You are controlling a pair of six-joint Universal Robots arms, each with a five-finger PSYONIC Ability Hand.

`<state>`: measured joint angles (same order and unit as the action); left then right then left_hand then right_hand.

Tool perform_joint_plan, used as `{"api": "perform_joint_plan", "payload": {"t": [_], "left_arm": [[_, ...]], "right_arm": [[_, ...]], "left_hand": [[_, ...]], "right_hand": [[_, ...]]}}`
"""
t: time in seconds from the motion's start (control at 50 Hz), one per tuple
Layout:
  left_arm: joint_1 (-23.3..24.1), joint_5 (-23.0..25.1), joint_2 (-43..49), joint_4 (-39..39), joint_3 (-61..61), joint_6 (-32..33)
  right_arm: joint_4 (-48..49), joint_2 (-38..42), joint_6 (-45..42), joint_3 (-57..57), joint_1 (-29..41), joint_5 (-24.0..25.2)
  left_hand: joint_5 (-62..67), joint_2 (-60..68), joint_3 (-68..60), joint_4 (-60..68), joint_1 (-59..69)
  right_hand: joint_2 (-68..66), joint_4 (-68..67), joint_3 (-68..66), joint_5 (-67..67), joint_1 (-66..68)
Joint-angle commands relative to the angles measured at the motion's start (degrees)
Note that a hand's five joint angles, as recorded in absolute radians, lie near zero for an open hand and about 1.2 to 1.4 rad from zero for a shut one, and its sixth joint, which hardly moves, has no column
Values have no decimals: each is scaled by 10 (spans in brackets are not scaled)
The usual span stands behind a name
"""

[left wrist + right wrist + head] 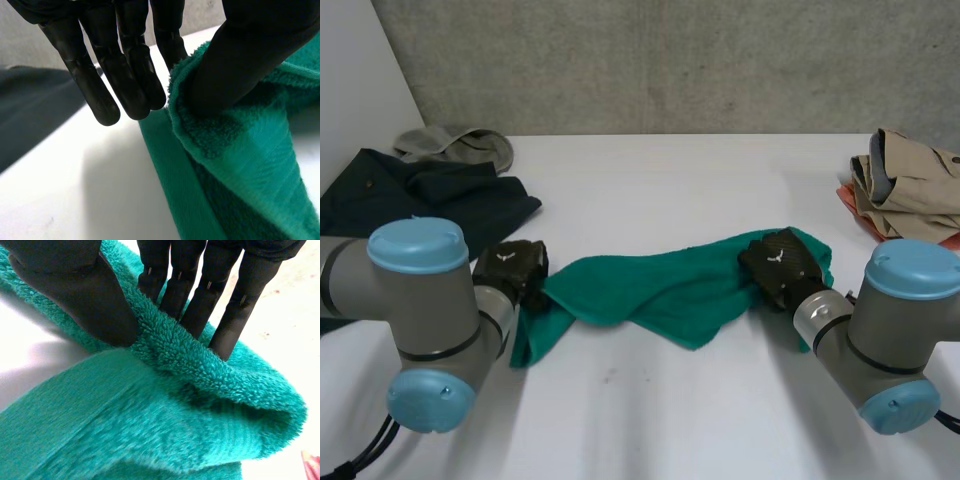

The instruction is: Fold the laundry.

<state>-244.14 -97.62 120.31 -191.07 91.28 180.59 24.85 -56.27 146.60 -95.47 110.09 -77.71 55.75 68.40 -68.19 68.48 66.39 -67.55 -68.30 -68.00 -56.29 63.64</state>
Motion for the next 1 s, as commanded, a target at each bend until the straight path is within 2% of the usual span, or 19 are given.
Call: {"api": "perform_joint_plan", "payload": {"t": [0.02, 0.08, 0.1, 0.16, 0.2, 0.24, 0.32, 0.4, 0.52, 0.64, 0.68, 0.76, 0.78, 0.8, 0.82, 0.84, 0.86, 0.9, 1.0], "left_arm": [[0, -2, -121, 5, 5, 23], [3, -1, -183, 4, 18, 49], [4, -1, -229, 4, 25, 69], [3, 4, -296, 5, 32, 99], [4, 4, -343, 10, 32, 128], [5, 5, -362, 19, 32, 147], [13, 7, -365, 73, 23, 205], [16, 13, -324, 97, 22, 243], [22, 17, -222, 80, 4, 268], [43, 14, -97, 16, -60, 275], [43, 11, -70, 4, -77, 275], [43, 7, 0, -16, -126, 275], [43, 5, 7, -17, -132, 275], [43, 3, 12, -17, -138, 275], [43, 0, 17, -17, -142, 276], [43, -11, 21, -18, -147, 276], [43, -17, 21, -18, -148, 276], [43, -29, 20, -18, -149, 277], [42, -49, 16, -18, -138, 276]], "right_arm": [[-27, -126, 9, -10, -5, -3], [-94, -193, 8, 4, -8, -3], [-155, -229, 8, 26, -10, -2], [-256, -264, 9, 81, -14, 4], [-361, -274, 7, 141, -26, 12], [-454, -277, 1, 197, -53, 21], [-572, -271, -22, 267, -89, 50], [-619, -225, -72, 295, -112, 86], [-620, -158, -91, 302, -120, 87], [-599, -44, -104, 328, -109, 82], [-570, -14, -103, 344, -101, 70], [-417, 41, -100, 359, -66, -3], [-385, 40, -99, 354, -61, -13], [-355, 40, -98, 349, -56, -20], [-328, 39, -97, 342, -52, -24], [-279, 37, -96, 321, -44, -31], [-259, 35, -95, 307, -43, -31], [-232, 22, -90, 278, -40, -30], [-210, -101, -18, 183, -42, -33]], "left_hand": [[143, 116, -118, 115, 136], [143, 116, -118, 115, 136], [143, 116, -118, 115, 136], [143, 116, -118, 115, 136], [143, 116, -118, 115, 136], [143, 116, -118, 115, 136], [143, 116, -118, 115, 136], [143, 116, -118, 115, 136], [143, 116, -118, 115, 136], [143, 116, -118, 115, 136], [143, 116, -118, 115, 136], [143, 116, -118, 115, 136], [143, 116, -118, 115, 136], [143, 116, -118, 115, 136], [143, 116, -118, 115, 136], [143, 116, -118, 115, 136], [143, 116, -118, 115, 136], [143, 116, -118, 115, 136], [143, 116, -118, 115, 136]], "right_hand": [[-125, -117, -120, -137, 164], [-125, -117, -120, -137, 164], [-125, -117, -120, -137, 164], [-125, -117, -120, -137, 164], [-125, -117, -120, -137, 164], [-125, -117, -120, -137, 164], [-125, -117, -120, -137, 164], [-125, -117, -120, -137, 164], [-125, -117, -120, -137, 164], [-125, -117, -120, -137, 164], [-125, -117, -120, -137, 164], [-125, -117, -120, -137, 164], [-100, -93, -96, -113, 139], [18, 26, 23, 6, 21], [169, 177, 174, 157, -130], [486, 493, 490, 473, -447], [575, 583, 580, 563, -536], [575, 583, 580, 563, -536], [575, 583, 580, 563, -536]]}}
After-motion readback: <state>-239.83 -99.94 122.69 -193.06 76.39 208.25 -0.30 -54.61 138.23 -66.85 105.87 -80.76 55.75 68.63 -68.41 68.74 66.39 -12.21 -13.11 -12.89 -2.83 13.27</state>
